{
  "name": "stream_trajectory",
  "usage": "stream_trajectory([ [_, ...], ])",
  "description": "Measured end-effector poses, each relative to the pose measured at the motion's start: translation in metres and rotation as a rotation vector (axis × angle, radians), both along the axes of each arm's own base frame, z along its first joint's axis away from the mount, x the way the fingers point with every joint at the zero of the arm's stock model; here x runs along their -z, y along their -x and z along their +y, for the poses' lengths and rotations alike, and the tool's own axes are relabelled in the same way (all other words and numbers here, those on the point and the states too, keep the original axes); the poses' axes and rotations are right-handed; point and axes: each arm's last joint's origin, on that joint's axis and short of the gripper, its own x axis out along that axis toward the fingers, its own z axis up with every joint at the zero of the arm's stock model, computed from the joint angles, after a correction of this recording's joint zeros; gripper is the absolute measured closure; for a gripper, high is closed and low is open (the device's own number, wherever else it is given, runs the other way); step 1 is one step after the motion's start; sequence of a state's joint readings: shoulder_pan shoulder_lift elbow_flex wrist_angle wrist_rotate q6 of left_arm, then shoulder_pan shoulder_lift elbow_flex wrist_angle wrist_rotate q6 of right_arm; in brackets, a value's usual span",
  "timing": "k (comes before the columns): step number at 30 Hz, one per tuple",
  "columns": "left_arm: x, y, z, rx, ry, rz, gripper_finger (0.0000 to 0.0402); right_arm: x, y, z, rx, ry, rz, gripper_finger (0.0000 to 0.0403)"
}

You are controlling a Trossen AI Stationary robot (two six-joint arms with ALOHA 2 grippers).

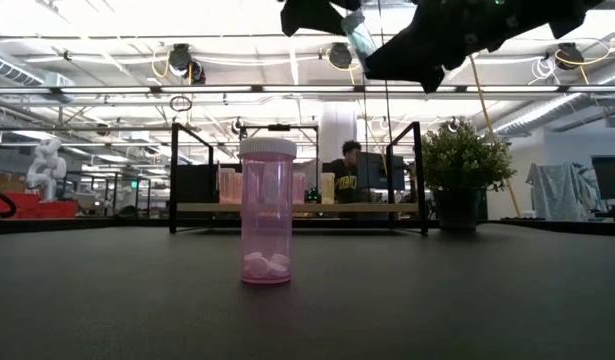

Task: Pick and place medicine bottles onto shelf by color
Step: Put the blue pill bottle on the shelf aligned with the other blue pill bottles

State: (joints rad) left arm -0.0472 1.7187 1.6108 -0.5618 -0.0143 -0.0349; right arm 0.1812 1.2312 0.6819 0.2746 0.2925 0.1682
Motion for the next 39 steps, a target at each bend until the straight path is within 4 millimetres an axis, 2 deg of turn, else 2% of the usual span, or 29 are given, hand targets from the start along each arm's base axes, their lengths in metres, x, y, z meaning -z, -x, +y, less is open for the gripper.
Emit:
stream_trajectory([
  [10,0.009,-0.005,0.007,-0.058,-0.01,0.027,0.0177,-0.001,-0.001,-0.007,-0.009,0.001,-0.009,0.0299],
  [19,0.007,-0.006,0.007,-0.063,-0.003,0.003,0.018,-0.001,-0.002,-0.007,-0.012,0.008,-0.008,0.0298],
  [34,0.007,-0.006,0.009,-0.08,0.015,0.002,0.0263,0.0,-0.001,-0.008,-0.005,0.009,-0.003,0.0298],
  [39,0.009,-0.005,0.013,-0.092,0.013,0.025,0.0277,0.013,0.004,-0.016,0.056,-0.092,0.015,0.0287],
])
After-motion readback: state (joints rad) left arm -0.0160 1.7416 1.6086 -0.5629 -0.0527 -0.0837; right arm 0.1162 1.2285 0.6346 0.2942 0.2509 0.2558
